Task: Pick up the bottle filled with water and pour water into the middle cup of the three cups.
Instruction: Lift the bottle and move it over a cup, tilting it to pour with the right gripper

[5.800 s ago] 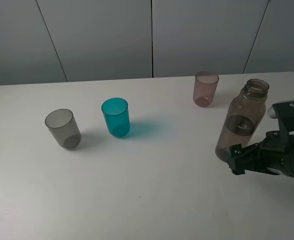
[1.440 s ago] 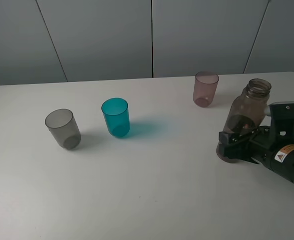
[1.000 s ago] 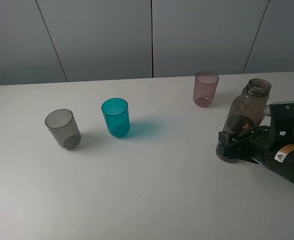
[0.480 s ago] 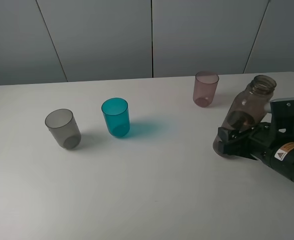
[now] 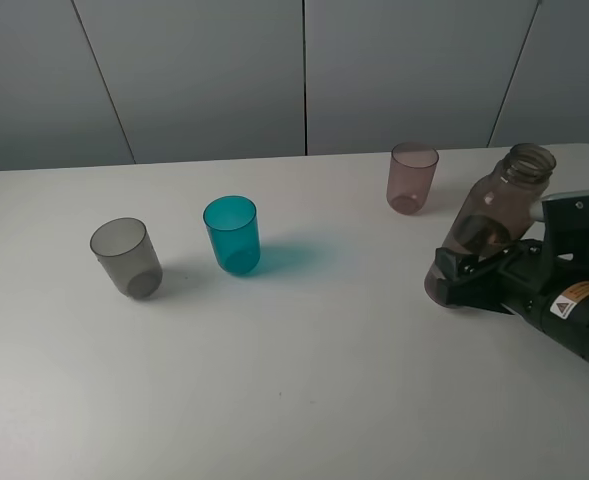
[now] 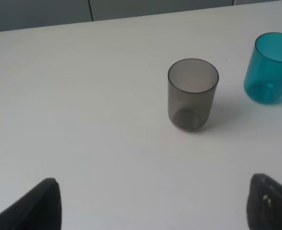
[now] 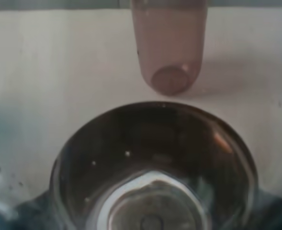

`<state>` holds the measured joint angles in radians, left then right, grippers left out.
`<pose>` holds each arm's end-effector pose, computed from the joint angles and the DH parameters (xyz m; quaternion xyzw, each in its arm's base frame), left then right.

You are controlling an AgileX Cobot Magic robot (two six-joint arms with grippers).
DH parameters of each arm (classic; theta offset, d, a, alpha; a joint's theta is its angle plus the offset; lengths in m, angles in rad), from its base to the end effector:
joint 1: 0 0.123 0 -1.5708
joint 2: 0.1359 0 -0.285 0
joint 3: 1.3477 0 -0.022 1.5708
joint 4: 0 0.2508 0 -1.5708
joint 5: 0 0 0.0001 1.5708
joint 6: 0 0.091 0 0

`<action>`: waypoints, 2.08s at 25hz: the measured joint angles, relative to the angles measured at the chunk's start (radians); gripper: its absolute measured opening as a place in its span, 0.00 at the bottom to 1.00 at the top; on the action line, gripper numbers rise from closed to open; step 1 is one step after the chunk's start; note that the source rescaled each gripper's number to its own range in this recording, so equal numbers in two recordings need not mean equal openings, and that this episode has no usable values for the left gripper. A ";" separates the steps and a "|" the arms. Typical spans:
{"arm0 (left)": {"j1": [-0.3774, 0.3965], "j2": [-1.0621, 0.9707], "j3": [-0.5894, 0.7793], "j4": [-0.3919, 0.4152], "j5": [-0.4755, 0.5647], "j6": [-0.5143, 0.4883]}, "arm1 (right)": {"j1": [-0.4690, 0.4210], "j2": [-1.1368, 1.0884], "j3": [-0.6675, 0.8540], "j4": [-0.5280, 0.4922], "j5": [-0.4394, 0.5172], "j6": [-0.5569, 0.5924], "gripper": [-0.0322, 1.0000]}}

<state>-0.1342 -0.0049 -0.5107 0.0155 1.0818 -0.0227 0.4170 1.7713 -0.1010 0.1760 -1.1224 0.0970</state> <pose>-0.0075 0.0023 0.2785 0.0472 0.8533 -0.0330 0.5182 0.1824 0.0651 0.1004 -0.0617 0.8476 0.0877 0.5197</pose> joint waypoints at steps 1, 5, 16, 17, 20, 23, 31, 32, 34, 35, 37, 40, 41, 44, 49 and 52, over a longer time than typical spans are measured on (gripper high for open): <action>0.000 0.000 0.000 0.000 0.000 0.000 | 0.000 0.000 0.000 0.000 -0.008 -0.003 0.22; 0.000 0.000 0.000 0.000 0.000 0.000 | 0.000 0.001 -0.011 0.000 -0.012 -0.009 0.22; 0.000 0.000 0.000 0.000 0.000 0.000 | 0.000 -0.080 -0.083 -0.010 0.099 -0.059 0.22; 0.000 0.000 0.000 0.000 0.000 0.000 | 0.000 -0.090 -0.088 -0.010 0.107 -0.065 0.22; 0.000 0.000 0.000 0.000 0.000 0.000 | 0.000 -0.111 -0.113 -0.021 0.157 -0.072 0.22; 0.000 0.000 0.000 0.000 0.000 0.000 | 0.000 -0.125 -0.153 -0.048 0.216 -0.082 0.22; 0.000 0.000 0.000 0.000 0.000 0.000 | 0.000 -0.138 -0.292 -0.157 0.329 -0.102 0.22; 0.000 0.000 0.000 0.000 0.000 0.000 | 0.000 -0.138 -0.308 -0.170 0.339 -0.102 0.22; 0.000 0.000 0.000 0.000 0.000 0.000 | 0.000 -0.138 -0.349 -0.198 0.368 -0.102 0.22; 0.000 0.000 0.000 0.000 0.000 0.000 | 0.000 -0.138 -0.365 -0.216 0.382 -0.102 0.22; 0.000 0.000 0.000 0.000 0.000 0.000 | 0.000 -0.138 -0.401 -0.242 0.404 -0.097 0.22; 0.000 0.000 0.000 0.000 0.000 0.000 | 0.000 -0.133 -0.451 -0.289 0.422 -0.081 0.22; 0.000 0.000 0.000 0.000 0.000 0.000 | 0.000 -0.125 -0.470 -0.308 0.424 -0.069 0.22; 0.000 0.000 0.000 0.000 0.000 0.000 | 0.000 -0.087 -0.523 -0.354 0.424 -0.044 0.22; 0.000 0.000 0.000 0.000 0.000 0.000 | 0.000 -0.016 -0.605 -0.408 0.423 -0.018 0.22; 0.000 0.000 0.000 0.000 0.000 0.000 | 0.000 0.030 -0.663 -0.452 0.417 -0.002 0.22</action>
<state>-0.1342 -0.0049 -0.5107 0.0155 1.0818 -0.0227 0.4170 1.8013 -0.7638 -0.2757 -0.7050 0.0951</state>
